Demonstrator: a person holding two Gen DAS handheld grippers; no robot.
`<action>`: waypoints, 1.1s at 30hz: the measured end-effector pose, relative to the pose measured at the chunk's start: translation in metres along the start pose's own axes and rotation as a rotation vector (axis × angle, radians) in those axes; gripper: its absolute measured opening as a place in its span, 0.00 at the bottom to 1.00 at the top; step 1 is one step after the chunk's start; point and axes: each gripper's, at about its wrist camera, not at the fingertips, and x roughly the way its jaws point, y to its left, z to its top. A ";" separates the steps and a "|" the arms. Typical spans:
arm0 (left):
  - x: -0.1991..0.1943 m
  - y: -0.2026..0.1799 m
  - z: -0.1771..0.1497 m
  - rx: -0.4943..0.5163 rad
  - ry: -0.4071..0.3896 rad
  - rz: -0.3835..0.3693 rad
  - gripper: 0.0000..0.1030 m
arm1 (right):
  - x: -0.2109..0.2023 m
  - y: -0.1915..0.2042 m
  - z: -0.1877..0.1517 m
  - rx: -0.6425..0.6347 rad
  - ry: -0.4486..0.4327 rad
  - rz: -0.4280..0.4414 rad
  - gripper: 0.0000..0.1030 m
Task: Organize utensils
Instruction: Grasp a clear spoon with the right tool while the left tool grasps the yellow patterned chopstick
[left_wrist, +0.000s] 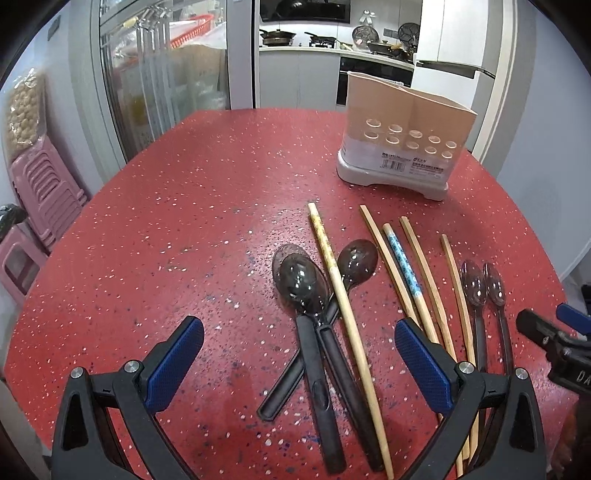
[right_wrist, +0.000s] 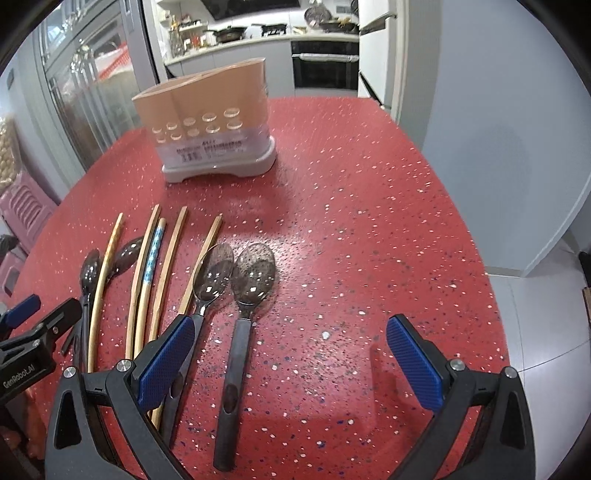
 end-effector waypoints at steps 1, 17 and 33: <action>0.001 0.000 0.002 -0.005 0.006 -0.006 1.00 | 0.003 0.003 0.001 -0.010 0.012 -0.002 0.99; 0.020 -0.019 0.046 0.077 0.024 -0.033 1.00 | 0.034 0.013 0.011 -0.067 0.155 -0.036 0.56; 0.083 -0.011 0.086 0.047 0.257 -0.099 0.76 | 0.040 0.008 0.028 -0.108 0.193 0.029 0.12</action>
